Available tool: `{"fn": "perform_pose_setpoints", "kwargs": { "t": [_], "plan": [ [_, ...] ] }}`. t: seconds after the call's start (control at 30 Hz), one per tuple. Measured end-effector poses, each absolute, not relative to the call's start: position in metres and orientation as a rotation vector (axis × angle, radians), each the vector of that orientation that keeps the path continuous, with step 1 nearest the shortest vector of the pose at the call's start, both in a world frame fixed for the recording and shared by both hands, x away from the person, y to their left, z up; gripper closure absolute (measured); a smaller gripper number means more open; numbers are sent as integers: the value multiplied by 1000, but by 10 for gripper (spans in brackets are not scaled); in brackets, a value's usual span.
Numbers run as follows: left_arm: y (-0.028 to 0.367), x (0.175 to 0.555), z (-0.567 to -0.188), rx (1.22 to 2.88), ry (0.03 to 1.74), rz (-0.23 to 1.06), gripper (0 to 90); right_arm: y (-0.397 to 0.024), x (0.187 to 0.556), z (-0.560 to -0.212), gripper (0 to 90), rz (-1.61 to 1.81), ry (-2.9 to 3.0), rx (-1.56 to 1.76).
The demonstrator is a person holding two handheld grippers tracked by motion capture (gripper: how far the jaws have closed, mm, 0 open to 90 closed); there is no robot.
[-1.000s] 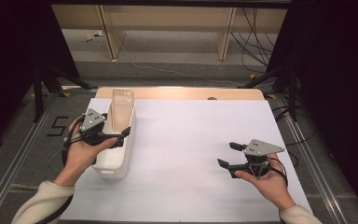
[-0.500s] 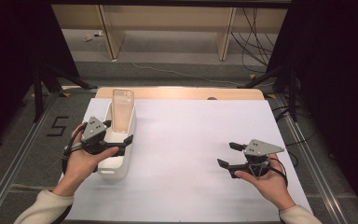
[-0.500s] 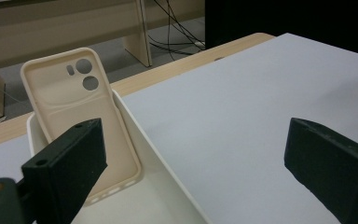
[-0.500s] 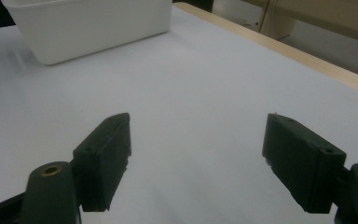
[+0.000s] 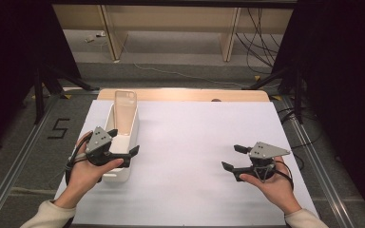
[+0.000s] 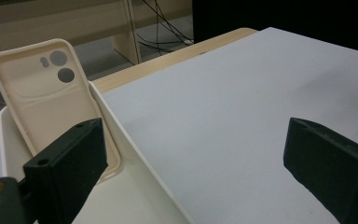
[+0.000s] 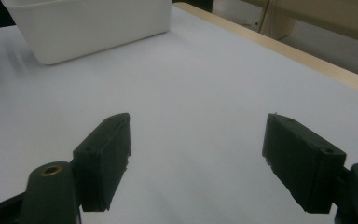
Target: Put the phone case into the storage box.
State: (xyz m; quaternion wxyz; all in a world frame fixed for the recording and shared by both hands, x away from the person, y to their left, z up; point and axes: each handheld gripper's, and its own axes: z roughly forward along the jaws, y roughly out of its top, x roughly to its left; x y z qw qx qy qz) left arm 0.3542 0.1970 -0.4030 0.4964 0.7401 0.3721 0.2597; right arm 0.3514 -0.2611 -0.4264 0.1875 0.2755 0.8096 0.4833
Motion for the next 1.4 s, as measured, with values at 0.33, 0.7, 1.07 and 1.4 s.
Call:
{"fn": "perform_pose_setpoints", "kwargs": {
  "t": [0.33, 0.7, 1.07, 1.4],
  "plan": [
    [198, 347, -403, 1789, 878, 616, 53, -261, 351, -426, 249, 1360, 2278, 776],
    [202, 340, -408, 1793, 851, 592, 54, -261, 351, -427, 249, 1362, 2278, 775],
    [204, 334, -410, 1798, 822, 575, 61, -261, 351, -427, 249, 1361, 2279, 773],
    [205, 333, -411, 1799, 816, 569, 70, -261, 352, -427, 249, 1362, 2278, 773]
  ]
}}
